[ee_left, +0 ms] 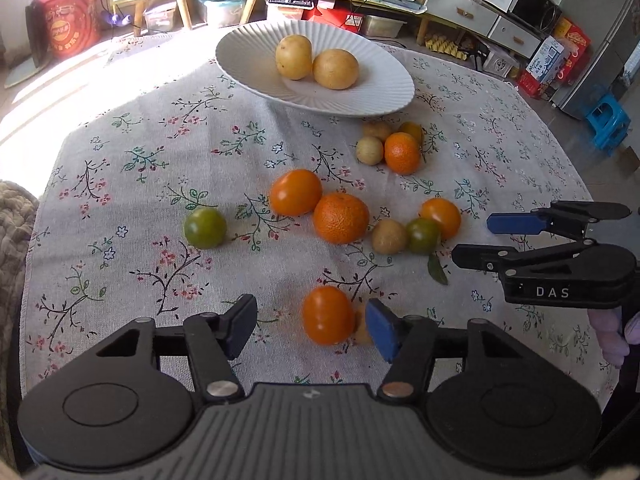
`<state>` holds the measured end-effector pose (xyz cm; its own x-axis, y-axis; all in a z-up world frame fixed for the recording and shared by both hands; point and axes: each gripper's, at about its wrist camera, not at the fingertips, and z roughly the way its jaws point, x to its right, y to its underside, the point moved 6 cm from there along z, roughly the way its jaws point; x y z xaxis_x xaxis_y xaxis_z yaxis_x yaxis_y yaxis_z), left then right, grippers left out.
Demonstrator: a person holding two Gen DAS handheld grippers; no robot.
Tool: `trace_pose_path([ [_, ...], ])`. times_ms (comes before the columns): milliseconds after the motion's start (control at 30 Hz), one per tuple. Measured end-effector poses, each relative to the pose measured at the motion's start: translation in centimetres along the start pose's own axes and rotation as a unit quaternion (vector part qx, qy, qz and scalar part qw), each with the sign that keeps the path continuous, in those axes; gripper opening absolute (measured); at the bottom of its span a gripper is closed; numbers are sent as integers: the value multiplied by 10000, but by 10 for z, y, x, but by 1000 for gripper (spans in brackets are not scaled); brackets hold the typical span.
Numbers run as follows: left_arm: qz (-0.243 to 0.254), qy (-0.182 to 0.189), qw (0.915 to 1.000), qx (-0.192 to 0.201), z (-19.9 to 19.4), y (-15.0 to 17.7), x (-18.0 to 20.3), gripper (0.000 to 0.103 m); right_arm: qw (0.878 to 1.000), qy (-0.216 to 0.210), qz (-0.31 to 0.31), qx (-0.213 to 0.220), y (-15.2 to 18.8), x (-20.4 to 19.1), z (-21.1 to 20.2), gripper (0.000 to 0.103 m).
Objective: Organize fruits
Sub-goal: 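Withdraw both tools from the plate back toward the loose fruit, then grasp an orange with the left tool while the right tool grasps another orange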
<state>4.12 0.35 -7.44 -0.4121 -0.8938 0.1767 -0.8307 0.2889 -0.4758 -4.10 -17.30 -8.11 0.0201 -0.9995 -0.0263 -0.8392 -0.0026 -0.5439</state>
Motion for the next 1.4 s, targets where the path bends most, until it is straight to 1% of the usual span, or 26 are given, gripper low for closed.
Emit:
trace_pose_path([
  [33, -13, 10, 10000, -33, 1, 0, 0, 42, 10000, -2, -19, 2, -1, 0, 0, 55],
  [167, -44, 120, 9998, -140, 3, 1, 0, 33, 10000, -11, -44, -23, -2, -3, 3, 48],
  [267, -51, 199, 9996, -167, 3, 1, 1, 25, 10000, 20, -44, -11, -5, -4, 5, 42],
  [333, -34, 220, 9996, -191, 3, 2, 1, 16, 10000, 29, -9, 7, -8, -3, 6, 40],
  [467, -89, 231, 9994, -237, 5, 3, -2, 16, 10000, -57, 58, 56, -14, -5, 8, 38],
  [700, -115, 224, 9995, -181, 5, 2, -2, 16, 9999, -127, 50, 104, -20, -10, 14, 37],
  [867, -111, 251, 9995, -165, 5, 2, -2, 15, 9997, -203, 126, 62, -22, -11, 18, 31],
  [1167, -97, 260, 9996, -70, 3, -1, -2, 14, 9997, -205, 143, 68, -26, -12, 17, 30],
  [1400, -136, 320, 9993, 100, -3, -8, -1, 14, 9993, -256, 184, 190, -34, -13, 6, 30],
])
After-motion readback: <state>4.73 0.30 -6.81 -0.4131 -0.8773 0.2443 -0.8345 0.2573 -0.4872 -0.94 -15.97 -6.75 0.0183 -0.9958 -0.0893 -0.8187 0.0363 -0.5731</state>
